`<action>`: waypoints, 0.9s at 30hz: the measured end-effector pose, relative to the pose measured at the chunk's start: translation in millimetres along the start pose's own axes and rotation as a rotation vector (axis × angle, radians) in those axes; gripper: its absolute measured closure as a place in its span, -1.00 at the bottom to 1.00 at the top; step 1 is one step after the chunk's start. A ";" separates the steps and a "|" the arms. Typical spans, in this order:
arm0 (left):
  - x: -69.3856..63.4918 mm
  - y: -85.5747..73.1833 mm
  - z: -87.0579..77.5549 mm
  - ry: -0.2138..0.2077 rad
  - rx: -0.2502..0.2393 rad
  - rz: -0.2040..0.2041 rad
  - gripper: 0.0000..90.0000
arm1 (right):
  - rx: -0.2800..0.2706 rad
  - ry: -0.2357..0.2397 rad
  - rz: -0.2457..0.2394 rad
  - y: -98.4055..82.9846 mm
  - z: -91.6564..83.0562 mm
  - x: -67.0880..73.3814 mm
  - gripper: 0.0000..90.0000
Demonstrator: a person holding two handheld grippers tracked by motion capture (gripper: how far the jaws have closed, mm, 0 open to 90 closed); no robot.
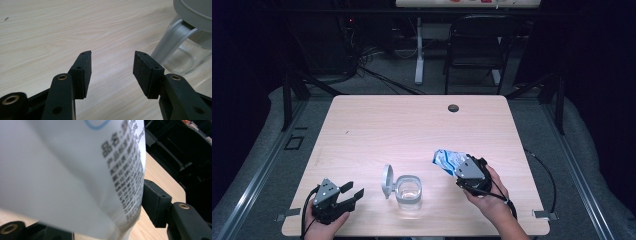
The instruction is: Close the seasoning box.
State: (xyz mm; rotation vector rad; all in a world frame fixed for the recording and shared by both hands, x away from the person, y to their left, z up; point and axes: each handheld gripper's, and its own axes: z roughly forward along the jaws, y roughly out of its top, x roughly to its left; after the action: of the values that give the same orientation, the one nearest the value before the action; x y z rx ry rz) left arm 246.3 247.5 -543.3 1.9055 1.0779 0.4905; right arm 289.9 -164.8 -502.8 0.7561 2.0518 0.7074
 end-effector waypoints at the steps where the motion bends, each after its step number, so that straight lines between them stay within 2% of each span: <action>1: 0.1 0.1 -0.2 0.001 0.004 0.000 0.11 | -0.006 -0.003 -0.004 0.8 0.3 1.4 -0.02; 13: 0.4 0.1 -0.7 0.000 0.006 -0.002 0.11 | -0.019 -0.033 -0.083 7.1 1.8 12.1 -0.01; 14: 0.6 0.0 -0.5 -0.002 0.004 -0.003 0.11 | -0.008 -0.043 -0.113 8.5 1.3 14.2 -0.01; 20: 1.4 -0.1 -0.5 -0.001 0.004 -0.002 0.11 | -0.012 -0.058 -0.154 10.6 1.8 19.2 -0.01; 23: 1.3 -0.4 -0.2 0.003 -0.003 -0.005 0.11 | -0.011 -0.076 -0.206 12.2 2.0 24.2 -0.01; 26: 1.4 -0.1 -0.6 -0.001 0.004 -0.002 0.11 | -0.012 -0.082 -0.231 12.9 2.2 27.1 -0.01; 27: 1.3 -0.1 -0.7 -0.001 0.005 -0.001 0.11 | -0.024 -0.083 -0.226 12.5 3.0 28.4 -0.01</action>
State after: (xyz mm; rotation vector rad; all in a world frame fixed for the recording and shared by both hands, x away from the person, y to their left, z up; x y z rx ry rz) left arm 246.5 248.9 -543.0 1.9091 1.0805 0.4863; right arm 281.9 -135.5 -509.7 0.5203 2.0098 0.5614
